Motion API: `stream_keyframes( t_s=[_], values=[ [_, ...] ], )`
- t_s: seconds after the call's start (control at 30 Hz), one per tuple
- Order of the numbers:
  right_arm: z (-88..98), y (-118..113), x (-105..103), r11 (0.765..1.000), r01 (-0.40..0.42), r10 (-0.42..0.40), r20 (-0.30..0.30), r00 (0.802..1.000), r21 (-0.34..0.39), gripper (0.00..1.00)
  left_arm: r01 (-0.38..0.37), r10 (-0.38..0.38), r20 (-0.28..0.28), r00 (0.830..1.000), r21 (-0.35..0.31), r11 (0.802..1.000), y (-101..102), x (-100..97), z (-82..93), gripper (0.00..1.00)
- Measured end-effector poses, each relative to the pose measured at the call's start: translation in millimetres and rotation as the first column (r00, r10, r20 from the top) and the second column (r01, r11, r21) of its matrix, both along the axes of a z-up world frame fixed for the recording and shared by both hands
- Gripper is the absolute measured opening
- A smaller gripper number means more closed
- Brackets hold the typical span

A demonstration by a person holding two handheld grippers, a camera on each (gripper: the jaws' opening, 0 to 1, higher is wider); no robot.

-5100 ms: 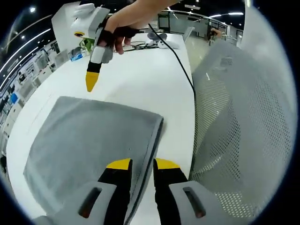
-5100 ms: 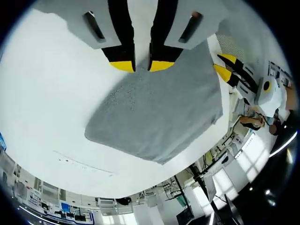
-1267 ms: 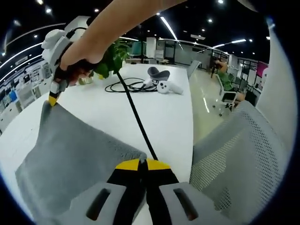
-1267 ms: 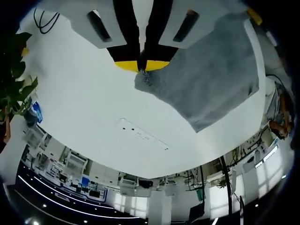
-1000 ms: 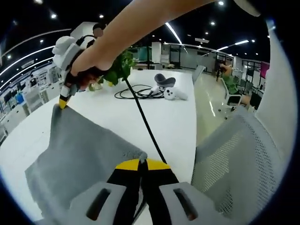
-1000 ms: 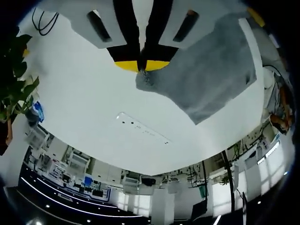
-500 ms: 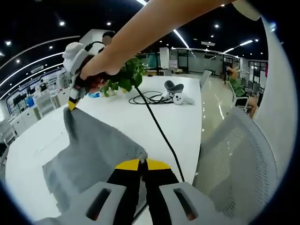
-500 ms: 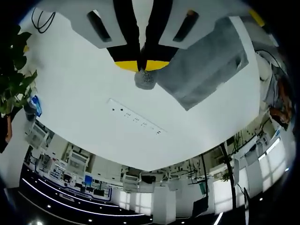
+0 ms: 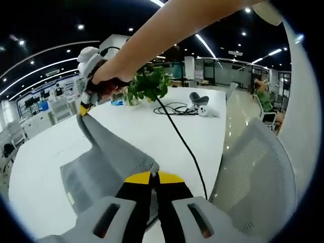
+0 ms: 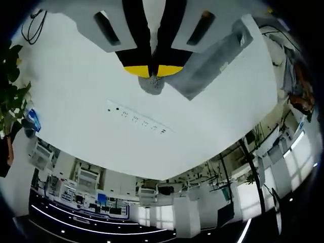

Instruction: Fold the towel on the table until its edges align and the towel forms a compact rectangular stack.

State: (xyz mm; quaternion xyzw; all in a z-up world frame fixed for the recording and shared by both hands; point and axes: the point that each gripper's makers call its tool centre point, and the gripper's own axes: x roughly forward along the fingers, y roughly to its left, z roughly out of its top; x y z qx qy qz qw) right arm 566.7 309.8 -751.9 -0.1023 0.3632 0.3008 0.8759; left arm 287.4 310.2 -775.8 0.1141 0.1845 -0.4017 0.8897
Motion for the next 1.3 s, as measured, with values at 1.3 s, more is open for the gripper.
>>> stream_keyframes(
  t_s=[1.3],
  values=[
    [-21.9, 95.7, 1.6, 0.998, -0.017, 0.019, -0.034, 0.999, 0.067, 0.0, -0.16, 0.158, -0.073, 0.985, -0.023, 0.987, 87.2, -2.0, -24.5, 0.03]
  ],
)
